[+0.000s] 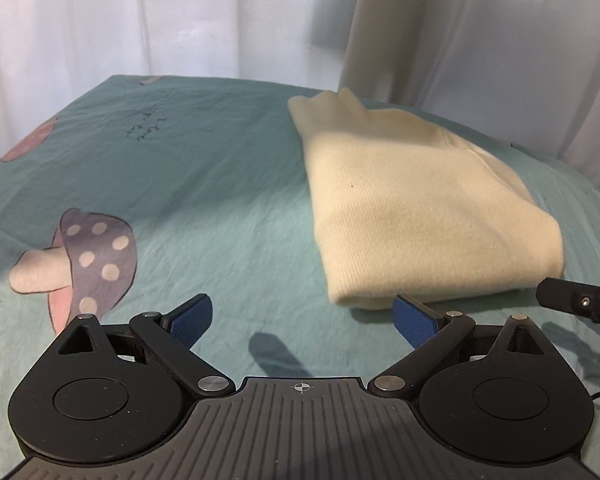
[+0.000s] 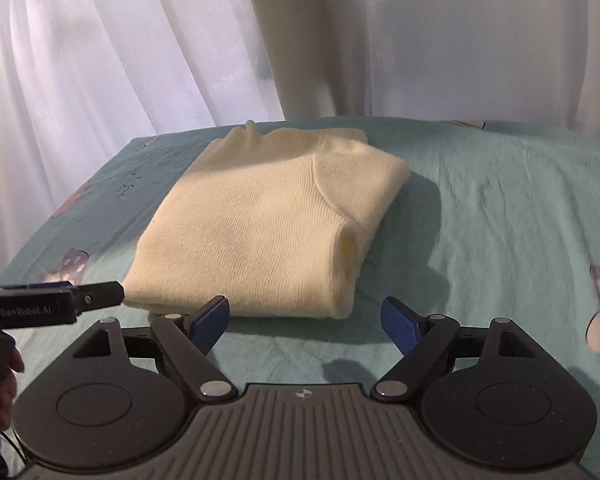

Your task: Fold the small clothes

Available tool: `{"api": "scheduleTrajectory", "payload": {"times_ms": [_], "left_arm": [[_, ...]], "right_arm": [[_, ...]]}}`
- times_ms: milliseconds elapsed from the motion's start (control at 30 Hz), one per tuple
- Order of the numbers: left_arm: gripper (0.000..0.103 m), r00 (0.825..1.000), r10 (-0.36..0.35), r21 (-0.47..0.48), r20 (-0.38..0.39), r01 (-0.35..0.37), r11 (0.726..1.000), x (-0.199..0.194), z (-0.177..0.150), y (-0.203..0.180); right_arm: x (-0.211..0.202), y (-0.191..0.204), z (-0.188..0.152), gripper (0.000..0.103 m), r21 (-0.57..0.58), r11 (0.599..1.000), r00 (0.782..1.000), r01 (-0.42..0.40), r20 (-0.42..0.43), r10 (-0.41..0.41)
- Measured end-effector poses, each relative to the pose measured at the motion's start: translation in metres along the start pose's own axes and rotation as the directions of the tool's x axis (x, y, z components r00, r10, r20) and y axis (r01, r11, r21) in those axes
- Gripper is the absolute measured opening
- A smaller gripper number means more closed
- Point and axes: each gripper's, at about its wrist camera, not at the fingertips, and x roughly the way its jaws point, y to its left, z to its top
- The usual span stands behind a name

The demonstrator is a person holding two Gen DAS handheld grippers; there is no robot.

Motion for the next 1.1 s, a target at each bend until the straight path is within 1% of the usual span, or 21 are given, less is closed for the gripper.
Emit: {"api": "scheduleTrajectory", "payload": {"times_ms": [67,133,233,300,367,433,500,567,600,633,700,767,833,867,900,933,967,1000,1033,1067,1100], "left_arm": [[0.1,0.999,-0.026,-0.022,-0.025,0.026,0.999,0.005,-0.003,-0.001],[0.1,0.997,-0.063,-0.052,-0.033,0.061,0.997,0.006,-0.005,0.003],[0.1,0.994,-0.084,-0.063,-0.066,0.08,0.995,0.017,-0.003,0.007],[0.1,0.995,-0.079,-0.039,-0.059,0.077,0.996,0.02,-0.001,0.005],[0.1,0.995,-0.084,-0.028,-0.061,0.083,0.996,0.024,0.002,0.004],[0.1,0.993,-0.102,-0.066,-0.054,0.098,0.993,0.026,0.005,0.007],[0.1,0.989,-0.136,-0.107,-0.051,0.13,0.986,0.028,0.01,0.01],[0.1,0.986,-0.161,-0.144,-0.041,0.154,0.978,0.027,0.014,0.013],[0.1,0.986,-0.167,-0.155,-0.027,0.161,0.975,0.025,0.017,0.015],[0.1,0.986,-0.167,-0.16,-0.01,0.163,0.974,0.02,0.02,0.018],[0.1,0.987,-0.157,-0.159,0.034,0.161,0.974,0.008,0.025,0.022],[0.1,0.989,-0.129,-0.173,0.075,0.141,0.975,-0.003,0.033,0.029],[0.1,0.987,-0.12,-0.186,0.104,0.137,0.973,-0.012,0.038,0.036],[0.1,0.987,-0.119,-0.189,0.105,0.137,0.972,-0.014,0.042,0.038],[0.1,0.987,-0.121,-0.19,0.102,0.139,0.972,-0.015,0.044,0.039],[0.1,0.988,-0.127,-0.186,0.093,0.142,0.972,-0.017,0.044,0.04],[0.1,0.988,-0.132,-0.178,0.083,0.145,0.973,-0.017,0.043,0.039],[0.1,0.988,-0.137,-0.166,0.067,0.146,0.975,-0.017,0.042,0.037],[0.1,0.989,-0.141,-0.149,0.046,0.146,0.978,-0.016,0.04,0.035],[0.1,0.989,-0.141,-0.138,0.035,0.144,0.98,-0.014,0.038,0.032],[0.1,0.991,-0.136,-0.128,0.02,0.137,0.982,-0.011,0.036,0.029]], "right_arm": [[-0.001,-0.014,-0.005,0.079,0.117,0.99,0.997,-0.075,-0.009,0.077],[0.002,-0.025,-0.011,0.071,0.245,0.956,0.987,-0.159,0.001,0.164],[0.014,-0.043,-0.017,0.065,0.418,0.879,0.971,-0.229,0.038,0.235],[0.021,-0.056,-0.023,0.065,0.525,0.813,0.965,-0.252,0.074,0.251],[0.026,-0.065,-0.027,0.063,0.598,0.753,0.959,-0.275,0.11,0.263],[0.03,-0.066,-0.025,0.063,0.619,0.731,0.955,-0.288,0.127,0.268],[0.038,-0.067,-0.02,0.065,0.634,0.711,0.949,-0.304,0.136,0.285],[0.043,-0.067,-0.015,0.065,0.649,0.699,0.95,-0.3,0.138,0.28],[0.045,-0.066,-0.013,0.064,0.654,0.692,0.949,-0.305,0.142,0.283],[0.045,-0.066,-0.01,0.058,0.658,0.683,0.944,-0.317,0.154,0.29],[0.039,-0.066,-0.008,0.052,0.66,0.65,0.923,-0.377,0.207,0.324],[0.029,-0.066,-0.007,0.052,0.663,0.612,0.9,-0.432,0.267,0.346],[0.018,-0.069,-0.006,0.052,0.659,0.598,0.889,-0.456,0.315,0.332],[0.012,-0.071,-0.005,0.052,0.66,0.597,0.89,-0.456,0.328,0.317],[0.006,-0.072,-0.003,0.052,0.659,0.609,0.897,-0.442,0.334,0.29],[0.001,-0.072,-0.001,0.053,0.645,0.64,0.908,-0.417,0.33,0.259],[-0.004,-0.07,0.003,0.053,0.622,0.686,0.923,-0.379,0.311,0.228],[-0.009,-0.065,0.01,0.053,0.577,0.756,0.947,-0.309,0.263,0.187],[-0.011,-0.057,0.016,0.053,0.525,0.813,0.962,-0.251,0.227,0.15],[-0.013,-0.046,0.021,0.053,0.456,0.868,0.973,-0.196,0.199,0.116],[-0.014,-0.034,0.026,0.053,0.385,0.907,0.977,-0.169,0.183,0.104]]}}
